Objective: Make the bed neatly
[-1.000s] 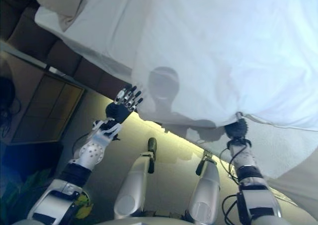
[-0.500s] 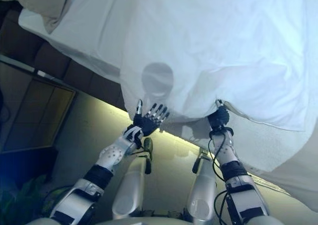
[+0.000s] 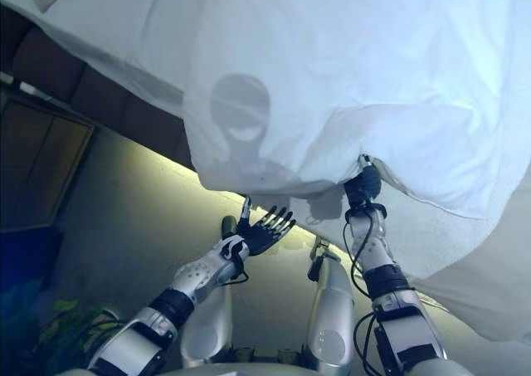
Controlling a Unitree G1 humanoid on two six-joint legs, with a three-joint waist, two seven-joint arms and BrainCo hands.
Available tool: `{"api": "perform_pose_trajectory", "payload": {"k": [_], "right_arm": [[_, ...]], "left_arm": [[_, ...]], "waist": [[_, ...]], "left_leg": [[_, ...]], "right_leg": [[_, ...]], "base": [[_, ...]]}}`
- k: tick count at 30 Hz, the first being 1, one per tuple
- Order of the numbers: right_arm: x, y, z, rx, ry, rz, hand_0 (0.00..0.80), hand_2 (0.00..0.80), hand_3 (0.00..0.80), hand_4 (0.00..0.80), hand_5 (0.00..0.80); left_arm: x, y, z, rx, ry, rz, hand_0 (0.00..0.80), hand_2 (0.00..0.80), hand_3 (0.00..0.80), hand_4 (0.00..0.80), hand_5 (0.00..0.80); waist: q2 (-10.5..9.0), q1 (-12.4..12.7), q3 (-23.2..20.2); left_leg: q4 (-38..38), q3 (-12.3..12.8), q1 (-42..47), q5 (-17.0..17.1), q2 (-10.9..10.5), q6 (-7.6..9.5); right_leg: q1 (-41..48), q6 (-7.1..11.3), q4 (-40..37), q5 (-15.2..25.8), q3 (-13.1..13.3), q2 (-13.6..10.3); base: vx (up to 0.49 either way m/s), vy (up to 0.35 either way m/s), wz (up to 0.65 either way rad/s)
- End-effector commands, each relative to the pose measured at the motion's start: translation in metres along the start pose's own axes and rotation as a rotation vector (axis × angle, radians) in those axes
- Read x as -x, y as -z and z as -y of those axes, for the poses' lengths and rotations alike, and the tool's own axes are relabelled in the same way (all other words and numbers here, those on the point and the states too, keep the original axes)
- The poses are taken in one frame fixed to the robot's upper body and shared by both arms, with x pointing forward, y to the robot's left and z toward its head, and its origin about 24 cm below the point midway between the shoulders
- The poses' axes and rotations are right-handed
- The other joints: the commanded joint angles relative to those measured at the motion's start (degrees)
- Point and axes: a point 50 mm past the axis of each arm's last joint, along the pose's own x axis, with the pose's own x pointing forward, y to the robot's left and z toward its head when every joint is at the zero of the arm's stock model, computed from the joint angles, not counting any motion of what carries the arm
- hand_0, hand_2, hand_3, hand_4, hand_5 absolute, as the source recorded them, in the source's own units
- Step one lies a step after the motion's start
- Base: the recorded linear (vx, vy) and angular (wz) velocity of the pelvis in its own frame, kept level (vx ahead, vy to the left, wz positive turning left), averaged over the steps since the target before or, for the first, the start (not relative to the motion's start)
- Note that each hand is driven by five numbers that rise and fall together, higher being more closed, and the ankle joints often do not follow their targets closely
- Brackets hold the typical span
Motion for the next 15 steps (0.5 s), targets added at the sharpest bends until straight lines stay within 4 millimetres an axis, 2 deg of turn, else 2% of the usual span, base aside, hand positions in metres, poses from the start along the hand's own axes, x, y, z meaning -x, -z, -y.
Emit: {"api": "perform_pose_trajectory", "payload": {"k": [1, 4, 9, 15], "right_arm": [[-0.006, -0.018, -0.038, -0.062, -0.157, 0.095, 0.800, 0.800, 0.800, 0.800, 0.800], [-0.006, -0.018, -0.042, -0.071, -0.161, 0.096, 0.800, 0.800, 0.800, 0.800, 0.800], [-0.009, -0.017, -0.046, -0.109, -0.176, 0.113, 0.800, 0.800, 0.800, 0.800, 0.800], [-0.011, -0.016, -0.056, -0.149, -0.206, 0.123, 0.800, 0.800, 0.800, 0.800, 0.800]], "left_arm": [[0.005, 0.016, 0.001, 0.018, 0.038, -0.095, 0.000, 0.000, 0.000, 0.000, 0.000], [0.003, 0.013, 0.007, 0.031, 0.052, -0.087, 0.000, 0.000, 0.000, 0.000, 0.000], [-0.012, 0.026, 0.025, -0.007, 0.069, -0.139, 0.000, 0.000, 0.000, 0.000, 0.000], [-0.025, 0.038, 0.038, -0.040, 0.058, -0.147, 0.000, 0.000, 0.000, 0.000, 0.000]], "waist": [[-1.61, 2.49, -1.05], [-1.89, 2.40, -0.92], [-2.35, 2.11, -0.59], [-3.31, 1.25, -0.28]], "left_leg": [[2.67, -2.75, -3.90, 4.15, 1.23, -0.83], [2.89, -2.53, -4.55, 4.19, 1.41, -0.69], [3.68, -2.29, -5.72, 4.04, 1.74, -0.62], [5.01, -1.86, -6.92, 3.81, 2.27, -0.71]], "right_leg": [[4.95, 8.32, -4.98, 8.68, 1.54, -7.20], [4.43, 8.30, -4.87, 8.64, 1.78, -7.02], [3.94, 8.32, -4.74, 8.79, 1.34, -6.91], [3.22, 8.26, -4.27, 8.88, 1.57, -6.64]], "base": [[0.013, -0.031, 0.02], [0.000, 0.000, 0.00], [-0.024, -0.032, 0.04], [0.000, -0.019, 0.00]]}}
